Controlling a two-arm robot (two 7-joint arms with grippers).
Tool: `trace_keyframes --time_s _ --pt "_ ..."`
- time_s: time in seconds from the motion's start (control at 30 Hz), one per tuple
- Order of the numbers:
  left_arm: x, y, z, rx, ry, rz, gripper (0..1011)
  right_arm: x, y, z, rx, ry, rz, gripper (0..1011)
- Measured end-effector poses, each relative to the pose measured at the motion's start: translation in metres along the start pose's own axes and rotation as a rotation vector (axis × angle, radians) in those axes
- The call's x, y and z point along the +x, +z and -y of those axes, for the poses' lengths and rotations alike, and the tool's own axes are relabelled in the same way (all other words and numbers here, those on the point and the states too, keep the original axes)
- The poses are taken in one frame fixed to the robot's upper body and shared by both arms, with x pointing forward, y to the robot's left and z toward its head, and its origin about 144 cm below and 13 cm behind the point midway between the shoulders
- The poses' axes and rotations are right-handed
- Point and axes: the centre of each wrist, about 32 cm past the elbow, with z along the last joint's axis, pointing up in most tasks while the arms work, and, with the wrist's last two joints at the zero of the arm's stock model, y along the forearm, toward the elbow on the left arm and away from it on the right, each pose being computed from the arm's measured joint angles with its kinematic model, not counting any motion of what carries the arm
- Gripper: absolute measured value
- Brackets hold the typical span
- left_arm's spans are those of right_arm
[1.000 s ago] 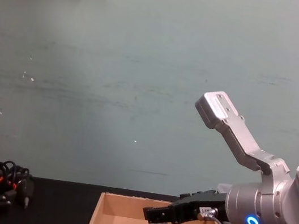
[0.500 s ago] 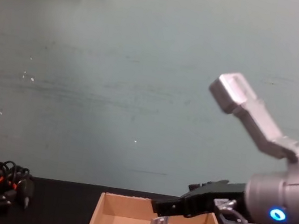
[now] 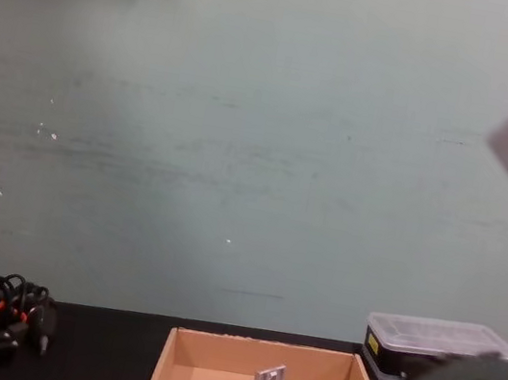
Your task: Use one hand to pick up the angle iron from the table and place it into the box.
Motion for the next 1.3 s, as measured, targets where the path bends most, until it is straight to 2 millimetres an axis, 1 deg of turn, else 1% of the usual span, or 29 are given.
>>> trace_keyframes --time_s 0.07,0.1,0.23,0.4,0.43,0.6,0.7,1.3 --pt "0.0 0.0 0.0 0.0 0.0 0.0 1011 -0.002 -0.004 0.009 -0.003 -0.006 -0.009 1003" --pt "0.0 0.0 0.0 0.0 0.0 0.0 1011 -0.004 -0.008 0.016 -0.007 -0.011 -0.018 1003" --pt "0.0 0.0 0.0 0.0 0.0 0.0 1011 -0.008 -0.015 0.03 -0.023 -0.02 -0.039 1003" --pt "0.0 0.0 0.0 0.0 0.0 0.0 1011 -0.013 -0.026 0.038 -0.067 -0.02 -0.076 1003" --pt "0.0 0.0 0.0 0.0 0.0 0.0 1011 -0.013 -0.026 0.038 -0.067 -0.02 -0.076 1003" --pt "0.0 0.0 0.0 0.0 0.0 0.0 1011 -0.018 -0.041 0.04 -0.123 -0.024 -0.115 1003" --pt "0.0 0.0 0.0 0.0 0.0 0.0 1011 -0.019 -0.045 0.039 -0.143 -0.034 -0.129 1003" --pt "0.0 0.0 0.0 0.0 0.0 0.0 1011 -0.019 -0.057 0.035 -0.174 -0.095 -0.141 1003"
